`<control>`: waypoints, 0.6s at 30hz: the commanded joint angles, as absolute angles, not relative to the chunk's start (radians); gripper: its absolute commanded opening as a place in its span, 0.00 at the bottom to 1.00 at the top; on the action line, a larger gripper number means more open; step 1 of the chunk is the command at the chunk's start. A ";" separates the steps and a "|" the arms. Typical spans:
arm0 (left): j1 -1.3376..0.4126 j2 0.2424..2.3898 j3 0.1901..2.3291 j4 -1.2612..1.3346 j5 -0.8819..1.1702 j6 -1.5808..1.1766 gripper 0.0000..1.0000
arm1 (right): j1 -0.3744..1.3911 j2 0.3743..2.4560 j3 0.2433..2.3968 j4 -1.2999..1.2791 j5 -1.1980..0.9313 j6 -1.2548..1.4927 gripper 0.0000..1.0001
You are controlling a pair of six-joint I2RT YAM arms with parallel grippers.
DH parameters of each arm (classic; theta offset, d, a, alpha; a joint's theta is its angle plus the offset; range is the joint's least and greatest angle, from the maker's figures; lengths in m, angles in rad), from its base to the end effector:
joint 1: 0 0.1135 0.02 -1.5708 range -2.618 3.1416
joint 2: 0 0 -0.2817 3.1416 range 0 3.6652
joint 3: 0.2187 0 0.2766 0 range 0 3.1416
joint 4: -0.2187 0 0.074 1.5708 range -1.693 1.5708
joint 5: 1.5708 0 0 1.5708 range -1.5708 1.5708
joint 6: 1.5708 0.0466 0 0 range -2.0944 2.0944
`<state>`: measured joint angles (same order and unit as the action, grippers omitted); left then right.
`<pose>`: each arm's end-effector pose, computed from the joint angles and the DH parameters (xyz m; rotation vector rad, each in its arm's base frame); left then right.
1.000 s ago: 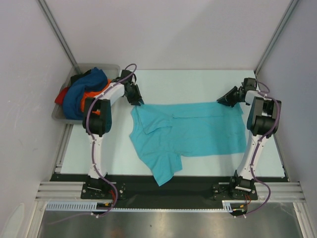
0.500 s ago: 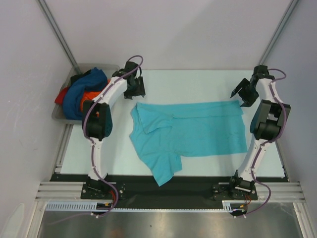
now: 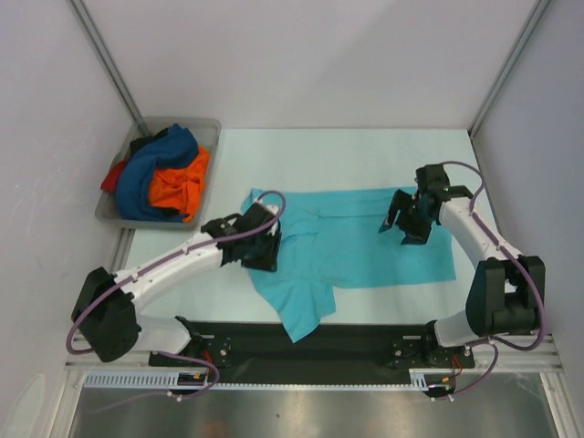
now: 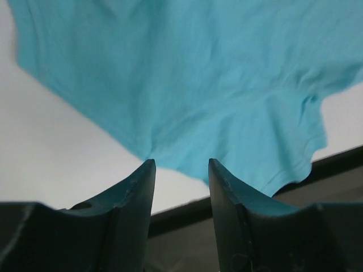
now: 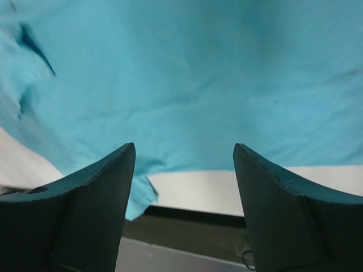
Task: Fold and stack the t-shirts
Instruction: Fold the tshirt
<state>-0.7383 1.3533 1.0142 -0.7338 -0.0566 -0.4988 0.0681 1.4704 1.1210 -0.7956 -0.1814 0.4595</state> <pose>0.2173 -0.1942 0.2494 0.3015 2.6674 -0.3338 0.3142 0.0299 0.2486 0.4818 2.7085 0.3965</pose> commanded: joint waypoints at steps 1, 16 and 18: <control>-0.796 1.241 0.864 -0.739 0.018 -0.603 0.48 | 0.080 1.376 1.037 -0.739 -0.262 0.503 0.75; -0.861 1.123 0.597 -0.546 0.399 -0.873 0.49 | 0.043 1.223 0.854 -0.746 -0.344 0.446 0.74; -0.865 1.086 0.568 -0.529 0.352 -0.977 0.45 | 0.038 1.230 0.853 -0.735 -0.345 0.439 0.74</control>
